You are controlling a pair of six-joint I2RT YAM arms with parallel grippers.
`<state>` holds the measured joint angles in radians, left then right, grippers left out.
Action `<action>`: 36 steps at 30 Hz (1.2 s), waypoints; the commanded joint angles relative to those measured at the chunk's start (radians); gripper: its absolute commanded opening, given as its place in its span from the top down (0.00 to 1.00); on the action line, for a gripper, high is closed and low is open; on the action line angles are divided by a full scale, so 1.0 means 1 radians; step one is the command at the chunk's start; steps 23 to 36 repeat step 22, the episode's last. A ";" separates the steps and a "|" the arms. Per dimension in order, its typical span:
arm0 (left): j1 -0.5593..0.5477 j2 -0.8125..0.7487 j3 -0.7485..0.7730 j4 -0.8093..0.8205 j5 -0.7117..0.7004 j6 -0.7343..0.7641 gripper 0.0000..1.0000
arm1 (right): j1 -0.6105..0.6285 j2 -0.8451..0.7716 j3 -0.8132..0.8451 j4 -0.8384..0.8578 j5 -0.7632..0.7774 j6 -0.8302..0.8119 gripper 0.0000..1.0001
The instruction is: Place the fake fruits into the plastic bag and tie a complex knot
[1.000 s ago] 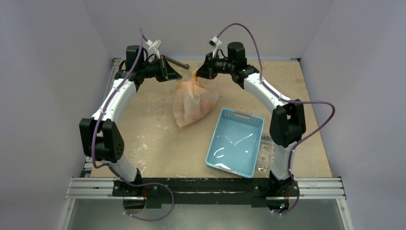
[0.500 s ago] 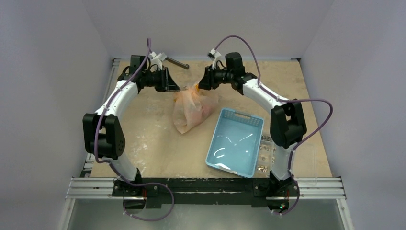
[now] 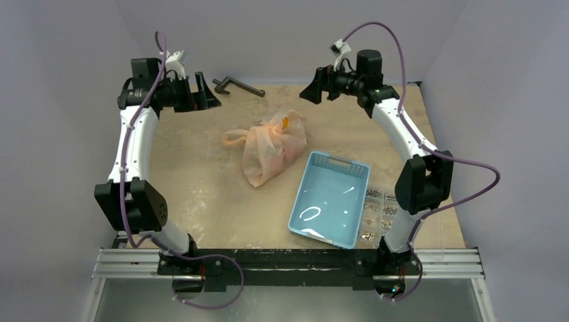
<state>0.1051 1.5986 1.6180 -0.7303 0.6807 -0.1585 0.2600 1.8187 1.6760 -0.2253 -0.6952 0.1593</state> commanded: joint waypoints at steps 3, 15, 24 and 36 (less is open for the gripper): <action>0.056 0.060 0.236 -0.205 -0.217 0.140 0.00 | -0.104 -0.032 0.105 -0.042 0.045 -0.011 0.01; 0.153 0.146 0.219 -0.242 -0.328 0.145 0.00 | -0.363 0.005 -0.034 -0.115 0.144 -0.153 0.01; 0.168 0.149 0.187 -0.214 -0.361 0.141 0.00 | -0.392 -0.005 -0.094 -0.124 0.158 -0.207 0.01; 0.168 0.149 0.187 -0.214 -0.361 0.141 0.00 | -0.392 -0.005 -0.094 -0.124 0.158 -0.207 0.01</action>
